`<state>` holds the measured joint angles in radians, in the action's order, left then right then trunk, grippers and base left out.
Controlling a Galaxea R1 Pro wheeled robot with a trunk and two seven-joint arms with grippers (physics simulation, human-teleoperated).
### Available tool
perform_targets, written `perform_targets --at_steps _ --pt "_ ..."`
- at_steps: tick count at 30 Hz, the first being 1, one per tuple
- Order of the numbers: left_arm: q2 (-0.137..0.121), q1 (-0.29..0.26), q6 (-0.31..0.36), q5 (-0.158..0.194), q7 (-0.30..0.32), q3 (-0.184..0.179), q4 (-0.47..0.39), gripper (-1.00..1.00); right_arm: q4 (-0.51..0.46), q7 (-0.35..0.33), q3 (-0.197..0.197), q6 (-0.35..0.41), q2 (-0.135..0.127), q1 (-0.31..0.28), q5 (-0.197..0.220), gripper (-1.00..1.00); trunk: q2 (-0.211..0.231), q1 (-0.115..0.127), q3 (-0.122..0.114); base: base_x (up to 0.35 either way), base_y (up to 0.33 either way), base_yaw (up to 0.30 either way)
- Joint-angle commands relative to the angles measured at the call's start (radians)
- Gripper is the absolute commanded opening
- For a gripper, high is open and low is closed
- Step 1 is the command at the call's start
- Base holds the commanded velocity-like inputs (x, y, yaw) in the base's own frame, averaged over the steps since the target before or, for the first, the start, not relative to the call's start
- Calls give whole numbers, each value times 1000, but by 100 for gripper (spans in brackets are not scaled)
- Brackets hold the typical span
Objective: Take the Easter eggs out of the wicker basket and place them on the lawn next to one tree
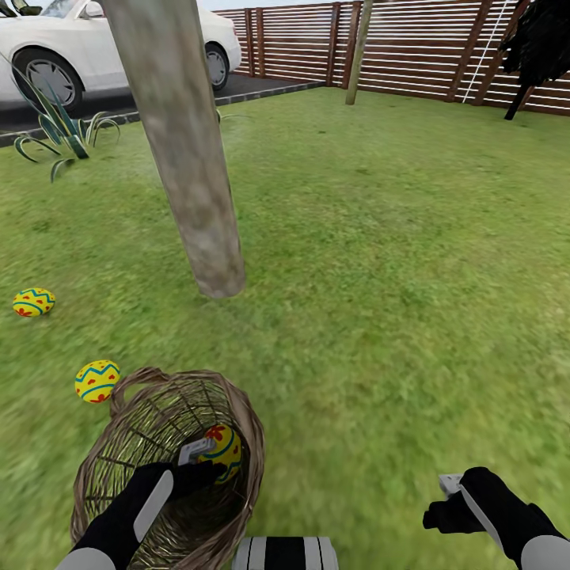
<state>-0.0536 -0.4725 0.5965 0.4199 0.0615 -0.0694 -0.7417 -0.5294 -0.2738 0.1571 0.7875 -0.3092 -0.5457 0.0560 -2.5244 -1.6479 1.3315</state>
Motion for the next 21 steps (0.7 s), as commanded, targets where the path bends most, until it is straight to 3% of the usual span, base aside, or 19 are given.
perform_targets --at_steps 1,16,21 --pt "-1 0 3 0 1 -2 -1 100 -1 1 7 4 -1 0 5 100 0 0 1 0 0 0" --pt "0 0 2 6 3 -2 0 100 -1 -1 6 4 -2 0 5 100 0 0 1 0 -1 0" --pt "4 -1 2 2 3 -3 1 100 -1 -1 6 4 -2 0 5 100 0 0 1 -36 -156 0"
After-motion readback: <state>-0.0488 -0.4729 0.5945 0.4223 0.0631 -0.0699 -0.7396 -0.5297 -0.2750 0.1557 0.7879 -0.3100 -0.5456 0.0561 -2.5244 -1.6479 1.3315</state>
